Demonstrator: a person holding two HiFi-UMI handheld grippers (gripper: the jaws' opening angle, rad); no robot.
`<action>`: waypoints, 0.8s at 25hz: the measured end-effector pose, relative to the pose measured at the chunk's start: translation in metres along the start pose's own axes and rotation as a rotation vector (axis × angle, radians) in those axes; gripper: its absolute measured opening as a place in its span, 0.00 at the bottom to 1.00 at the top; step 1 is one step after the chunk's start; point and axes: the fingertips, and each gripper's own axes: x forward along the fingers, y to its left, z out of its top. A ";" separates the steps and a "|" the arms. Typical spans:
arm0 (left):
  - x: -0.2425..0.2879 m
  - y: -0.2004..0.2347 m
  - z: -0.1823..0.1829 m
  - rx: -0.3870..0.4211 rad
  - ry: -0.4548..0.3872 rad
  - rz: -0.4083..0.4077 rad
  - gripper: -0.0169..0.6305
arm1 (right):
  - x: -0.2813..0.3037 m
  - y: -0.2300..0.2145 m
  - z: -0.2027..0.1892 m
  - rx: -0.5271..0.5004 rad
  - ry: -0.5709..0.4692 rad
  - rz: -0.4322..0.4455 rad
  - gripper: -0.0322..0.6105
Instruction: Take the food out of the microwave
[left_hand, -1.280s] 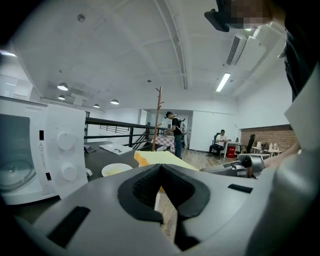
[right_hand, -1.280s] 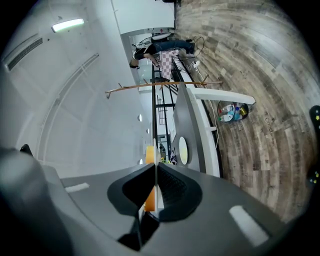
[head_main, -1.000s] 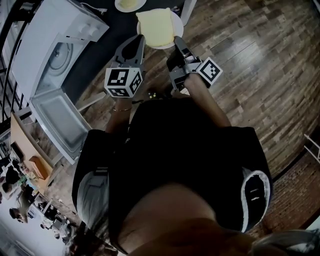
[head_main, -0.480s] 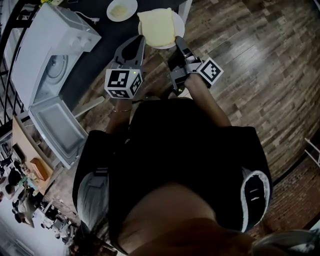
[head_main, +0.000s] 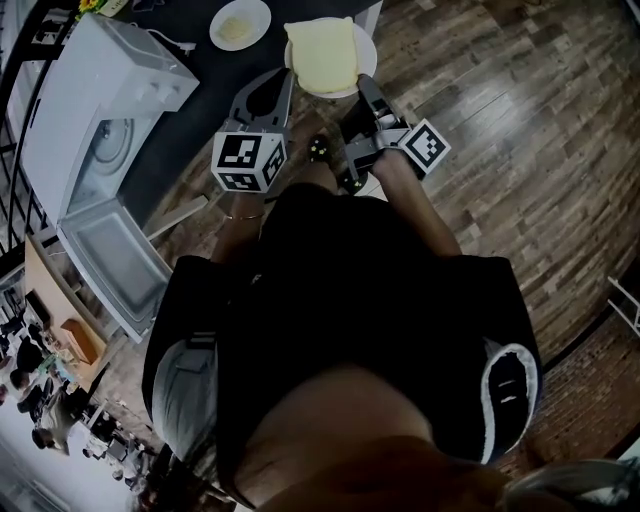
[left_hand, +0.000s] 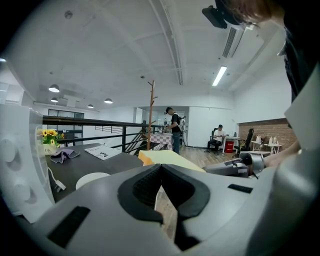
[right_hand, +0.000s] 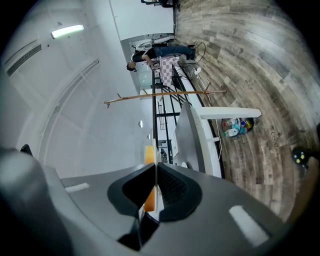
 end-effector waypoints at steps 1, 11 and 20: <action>0.002 0.001 -0.001 -0.001 0.002 -0.003 0.04 | 0.000 -0.001 0.000 -0.001 -0.002 -0.001 0.07; 0.040 0.003 0.005 0.005 0.017 -0.061 0.04 | 0.020 0.001 0.026 0.003 -0.031 -0.006 0.07; 0.054 0.025 0.004 -0.026 0.018 -0.032 0.04 | 0.055 -0.004 0.032 -0.011 0.014 -0.015 0.07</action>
